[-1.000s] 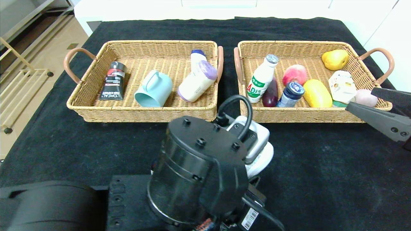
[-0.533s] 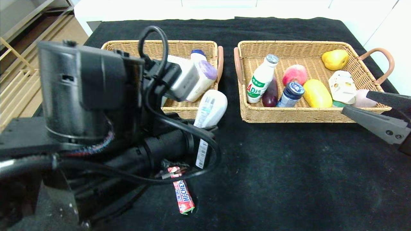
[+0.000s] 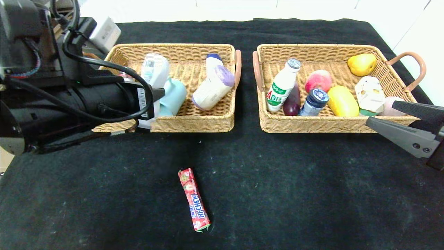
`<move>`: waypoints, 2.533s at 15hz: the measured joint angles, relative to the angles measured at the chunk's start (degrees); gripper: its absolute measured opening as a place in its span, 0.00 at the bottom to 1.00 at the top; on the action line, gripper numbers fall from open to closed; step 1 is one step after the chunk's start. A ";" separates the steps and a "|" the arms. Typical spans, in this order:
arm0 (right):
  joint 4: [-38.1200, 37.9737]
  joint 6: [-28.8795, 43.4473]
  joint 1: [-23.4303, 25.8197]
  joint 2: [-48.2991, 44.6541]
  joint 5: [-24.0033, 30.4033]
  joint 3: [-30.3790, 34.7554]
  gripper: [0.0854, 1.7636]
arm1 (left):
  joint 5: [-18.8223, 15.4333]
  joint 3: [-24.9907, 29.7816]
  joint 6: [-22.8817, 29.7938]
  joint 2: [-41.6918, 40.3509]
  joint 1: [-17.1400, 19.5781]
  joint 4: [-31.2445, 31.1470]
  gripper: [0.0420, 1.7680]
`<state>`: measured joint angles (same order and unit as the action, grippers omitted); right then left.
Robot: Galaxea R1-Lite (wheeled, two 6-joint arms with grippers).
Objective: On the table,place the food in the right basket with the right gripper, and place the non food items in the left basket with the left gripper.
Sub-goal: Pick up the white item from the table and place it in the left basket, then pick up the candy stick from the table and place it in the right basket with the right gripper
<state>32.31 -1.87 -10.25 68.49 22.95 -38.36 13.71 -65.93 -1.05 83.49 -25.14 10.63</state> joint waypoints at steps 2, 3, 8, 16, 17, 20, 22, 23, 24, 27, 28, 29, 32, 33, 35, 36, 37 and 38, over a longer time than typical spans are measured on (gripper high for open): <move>0.02 -0.04 0.00 0.06 -0.02 0.02 0.97 | -3.41 -2.12 -0.07 0.35 5.55 -0.20 0.34; 0.02 -0.02 0.00 0.09 0.00 0.02 0.97 | -5.21 -3.54 -0.07 0.93 8.28 -0.16 0.34; 0.05 -0.04 -0.57 0.11 -0.28 0.13 0.97 | -8.24 -11.30 -0.05 6.69 14.99 0.52 0.34; 0.10 -0.04 -0.55 0.30 -0.27 0.09 0.97 | -8.27 -22.22 0.41 17.77 17.92 0.83 0.36; 0.10 -0.04 -0.55 0.33 -0.27 0.05 0.97 | -8.24 -22.82 0.34 18.49 17.90 0.85 0.43; 0.10 -0.02 -0.52 0.33 -0.27 0.05 0.97 | -8.09 -23.43 0.34 19.50 17.76 0.78 0.60; 0.11 -0.04 -0.52 0.33 -0.24 0.11 0.97 | -8.05 -23.24 0.43 19.48 17.76 0.74 0.69; 0.05 -0.04 -0.55 0.33 -0.24 0.11 0.97 | -8.09 -22.82 0.48 19.09 17.75 0.48 0.72; -0.01 -0.04 -0.60 0.34 -0.27 0.13 0.97 | -8.23 -22.16 0.48 18.41 17.75 0.26 0.75; -0.01 -0.04 -0.66 0.59 -0.27 0.27 0.97 | -8.51 -17.15 0.30 14.19 16.80 0.11 0.82; -0.04 -0.02 -0.79 0.69 -0.27 0.33 0.97 | -8.81 -14.62 0.26 12.01 16.10 0.15 0.84; -0.61 -0.04 -1.15 0.74 -0.27 0.35 0.97 | -9.58 -11.58 0.20 9.28 15.21 0.15 0.85; -5.16 -0.24 -4.00 0.44 -0.91 0.39 0.97 | -13.76 -0.77 0.12 0.07 12.85 0.04 0.89; -5.79 -0.26 -5.21 0.28 -1.88 0.37 0.97 | -15.82 3.78 0.11 -3.64 12.32 0.00 0.90; -6.27 -0.28 -8.13 0.12 -4.71 0.33 0.97 | -19.91 12.15 0.04 -11.08 11.72 0.00 0.91; -7.03 -0.30 -9.73 0.17 -5.77 0.20 0.97 | -21.76 15.93 0.01 -14.56 11.56 0.00 0.92; -8.77 -0.28 -11.61 0.34 -7.03 -0.22 0.97 | -23.58 19.19 0.01 -17.79 11.50 -0.02 0.93; -11.12 -0.33 -13.95 0.78 -9.16 -1.24 0.97 | -25.00 21.91 0.01 -20.60 11.41 -0.02 0.93</move>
<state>21.19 -2.19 -24.20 69.27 13.80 -39.61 -11.29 -44.02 -1.04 62.89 -13.73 10.61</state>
